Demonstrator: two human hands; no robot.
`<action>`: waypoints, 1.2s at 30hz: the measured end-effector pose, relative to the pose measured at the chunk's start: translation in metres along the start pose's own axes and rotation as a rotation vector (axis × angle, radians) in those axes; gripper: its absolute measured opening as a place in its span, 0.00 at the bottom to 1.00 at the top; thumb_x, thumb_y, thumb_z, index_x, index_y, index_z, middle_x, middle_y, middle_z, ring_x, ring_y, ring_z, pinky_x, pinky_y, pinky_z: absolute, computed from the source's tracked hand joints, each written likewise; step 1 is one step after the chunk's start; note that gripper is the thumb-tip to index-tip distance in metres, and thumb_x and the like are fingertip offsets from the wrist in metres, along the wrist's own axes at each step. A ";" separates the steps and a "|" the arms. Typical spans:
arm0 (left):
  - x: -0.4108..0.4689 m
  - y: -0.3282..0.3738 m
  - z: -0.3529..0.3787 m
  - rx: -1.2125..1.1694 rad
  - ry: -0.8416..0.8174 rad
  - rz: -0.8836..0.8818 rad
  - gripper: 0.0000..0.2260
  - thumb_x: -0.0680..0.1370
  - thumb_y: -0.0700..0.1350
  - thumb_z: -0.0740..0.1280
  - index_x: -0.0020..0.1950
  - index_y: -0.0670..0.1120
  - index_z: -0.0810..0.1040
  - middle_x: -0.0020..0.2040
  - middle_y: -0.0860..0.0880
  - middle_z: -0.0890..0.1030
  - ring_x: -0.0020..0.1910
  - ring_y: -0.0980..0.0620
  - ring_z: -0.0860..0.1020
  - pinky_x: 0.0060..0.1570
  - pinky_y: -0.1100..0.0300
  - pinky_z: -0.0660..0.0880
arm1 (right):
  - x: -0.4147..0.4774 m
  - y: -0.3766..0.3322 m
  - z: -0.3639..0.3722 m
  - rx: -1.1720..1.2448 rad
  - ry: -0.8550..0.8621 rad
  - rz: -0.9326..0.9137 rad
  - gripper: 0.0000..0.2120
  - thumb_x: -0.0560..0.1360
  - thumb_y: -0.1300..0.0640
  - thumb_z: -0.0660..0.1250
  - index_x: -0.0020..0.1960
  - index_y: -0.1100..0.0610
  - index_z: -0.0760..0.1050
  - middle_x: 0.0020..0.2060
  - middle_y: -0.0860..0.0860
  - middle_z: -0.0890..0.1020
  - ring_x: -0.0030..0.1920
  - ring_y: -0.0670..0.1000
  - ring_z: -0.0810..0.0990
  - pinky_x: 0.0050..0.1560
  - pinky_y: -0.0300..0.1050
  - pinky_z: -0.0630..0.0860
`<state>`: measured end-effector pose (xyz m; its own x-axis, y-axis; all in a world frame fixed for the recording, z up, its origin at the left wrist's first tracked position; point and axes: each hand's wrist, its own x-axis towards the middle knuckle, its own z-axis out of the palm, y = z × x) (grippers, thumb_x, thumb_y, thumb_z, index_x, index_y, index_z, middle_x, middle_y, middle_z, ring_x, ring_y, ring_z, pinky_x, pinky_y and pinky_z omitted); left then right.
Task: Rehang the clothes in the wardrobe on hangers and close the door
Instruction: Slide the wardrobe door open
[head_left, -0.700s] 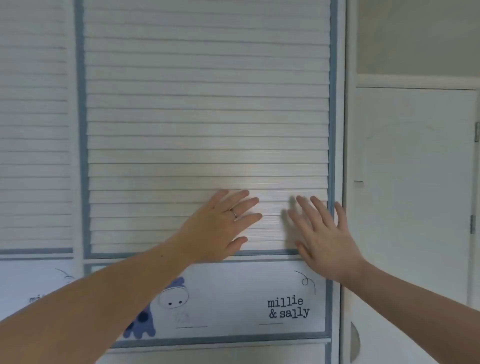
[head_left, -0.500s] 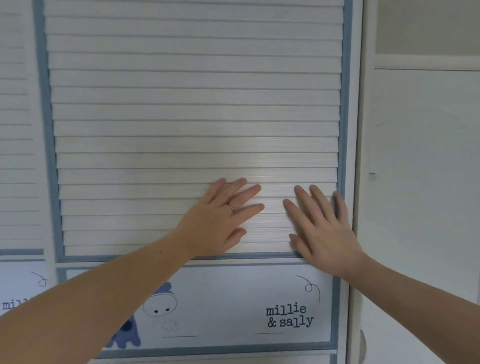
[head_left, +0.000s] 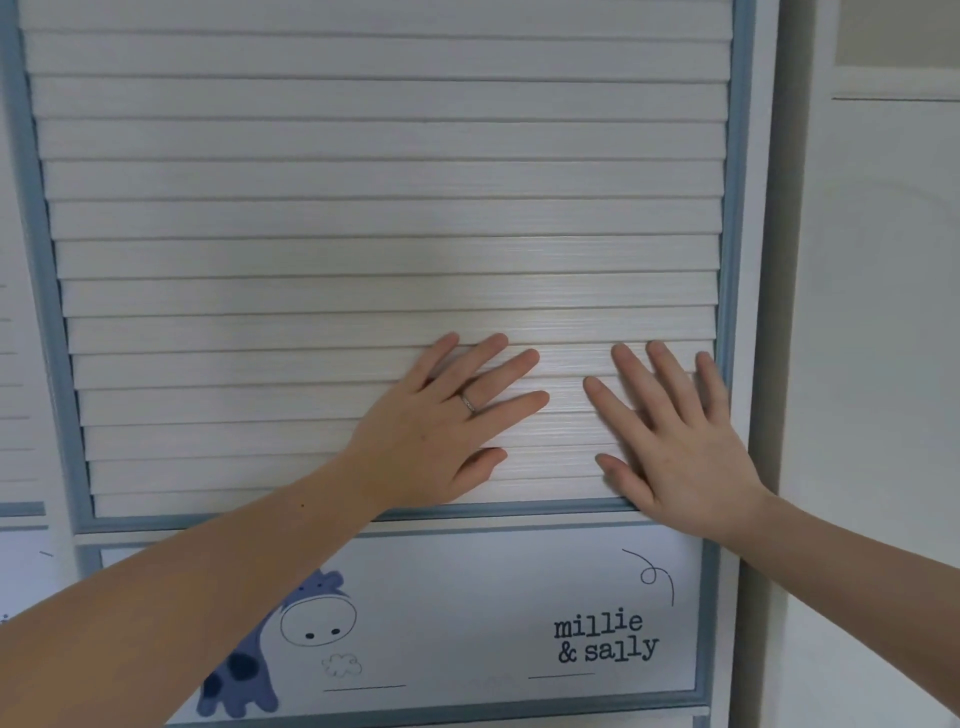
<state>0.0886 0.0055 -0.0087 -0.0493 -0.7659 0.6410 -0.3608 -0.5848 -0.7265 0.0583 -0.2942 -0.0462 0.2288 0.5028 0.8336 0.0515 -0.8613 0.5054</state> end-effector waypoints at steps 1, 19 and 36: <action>-0.003 -0.002 0.000 0.001 0.000 -0.002 0.24 0.80 0.54 0.61 0.77 0.52 0.69 0.80 0.47 0.60 0.80 0.42 0.57 0.75 0.38 0.57 | 0.002 -0.003 0.000 0.000 0.000 -0.001 0.33 0.79 0.39 0.56 0.80 0.52 0.56 0.79 0.58 0.55 0.78 0.64 0.54 0.72 0.72 0.52; -0.077 -0.054 -0.017 0.056 0.011 -0.079 0.27 0.79 0.55 0.63 0.78 0.52 0.65 0.80 0.47 0.61 0.79 0.44 0.58 0.74 0.38 0.58 | 0.052 -0.078 -0.001 0.068 0.037 -0.061 0.32 0.79 0.41 0.57 0.80 0.51 0.57 0.79 0.57 0.55 0.78 0.62 0.55 0.71 0.72 0.53; -0.171 -0.090 -0.040 0.120 0.001 -0.430 0.30 0.80 0.62 0.61 0.79 0.50 0.63 0.81 0.46 0.59 0.79 0.42 0.58 0.74 0.37 0.56 | 0.131 -0.152 -0.001 0.094 0.096 -0.254 0.32 0.80 0.37 0.56 0.79 0.49 0.57 0.79 0.53 0.57 0.78 0.62 0.54 0.71 0.74 0.53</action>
<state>0.0922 0.1997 -0.0428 0.0808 -0.4463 0.8912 -0.2376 -0.8770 -0.4176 0.0793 -0.0973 -0.0140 0.1038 0.7043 0.7023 0.1866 -0.7073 0.6818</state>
